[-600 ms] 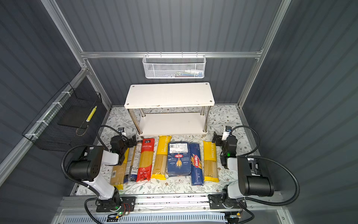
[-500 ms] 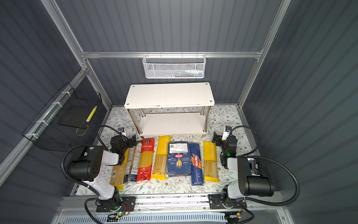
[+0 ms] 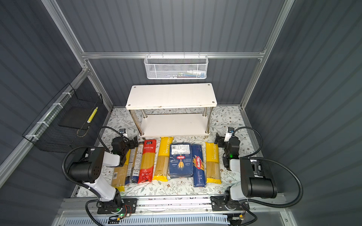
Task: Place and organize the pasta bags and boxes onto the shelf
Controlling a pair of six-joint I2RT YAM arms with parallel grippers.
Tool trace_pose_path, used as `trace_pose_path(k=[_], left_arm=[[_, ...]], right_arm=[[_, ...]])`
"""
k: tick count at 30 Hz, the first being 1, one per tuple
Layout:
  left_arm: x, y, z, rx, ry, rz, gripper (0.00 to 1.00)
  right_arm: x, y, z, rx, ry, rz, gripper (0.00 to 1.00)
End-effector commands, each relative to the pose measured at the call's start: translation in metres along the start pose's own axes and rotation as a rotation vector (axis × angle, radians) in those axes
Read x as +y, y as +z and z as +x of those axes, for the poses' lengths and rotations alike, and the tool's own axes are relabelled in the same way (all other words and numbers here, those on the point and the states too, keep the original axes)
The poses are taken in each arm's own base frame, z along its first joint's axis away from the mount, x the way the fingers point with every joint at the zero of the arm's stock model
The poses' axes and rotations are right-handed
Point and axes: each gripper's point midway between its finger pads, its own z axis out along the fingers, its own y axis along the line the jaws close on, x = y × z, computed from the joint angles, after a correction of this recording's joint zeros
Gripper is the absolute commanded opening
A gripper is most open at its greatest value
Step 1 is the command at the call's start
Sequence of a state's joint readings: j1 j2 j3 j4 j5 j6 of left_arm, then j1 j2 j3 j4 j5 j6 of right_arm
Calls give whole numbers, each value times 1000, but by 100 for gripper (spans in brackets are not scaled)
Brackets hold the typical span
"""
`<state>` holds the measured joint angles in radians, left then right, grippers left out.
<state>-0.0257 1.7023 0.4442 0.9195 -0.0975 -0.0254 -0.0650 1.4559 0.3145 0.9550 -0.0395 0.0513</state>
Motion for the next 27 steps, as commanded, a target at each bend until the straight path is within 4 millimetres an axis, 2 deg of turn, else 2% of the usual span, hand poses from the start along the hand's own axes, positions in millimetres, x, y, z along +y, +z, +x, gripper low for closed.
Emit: trace_pose_path(k=[1,27], left_arm=[[-1,4,-5,-10,24,-7,100],[-3,5,-5,-3,36,-9,100]], right_arm=[[1,3,-8,-15,-7,-6,99],[-1,3,-8,-13,7,-19,99]])
